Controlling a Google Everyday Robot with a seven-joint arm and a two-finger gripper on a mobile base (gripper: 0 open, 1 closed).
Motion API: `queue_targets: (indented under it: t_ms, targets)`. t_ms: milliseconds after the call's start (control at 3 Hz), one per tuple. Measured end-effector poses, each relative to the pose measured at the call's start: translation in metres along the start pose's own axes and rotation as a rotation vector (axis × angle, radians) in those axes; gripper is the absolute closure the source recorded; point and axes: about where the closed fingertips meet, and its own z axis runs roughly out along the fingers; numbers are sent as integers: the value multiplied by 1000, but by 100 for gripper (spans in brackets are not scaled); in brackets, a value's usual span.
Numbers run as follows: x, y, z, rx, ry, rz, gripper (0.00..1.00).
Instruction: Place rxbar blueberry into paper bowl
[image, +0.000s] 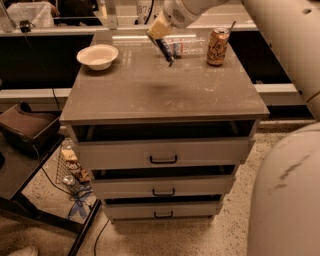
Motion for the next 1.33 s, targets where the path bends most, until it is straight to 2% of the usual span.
queue_targets:
  t_ms: [333,667,1000,1333]
  targets:
    - [-16,-9,-13,21,-27,-10,100]
    - [-16,-10,-12,21,-28,-11,100]
    - [-30,-25,3,21,-50,-54,100]
    - [-48,-42,54,8,-78,-94,100]
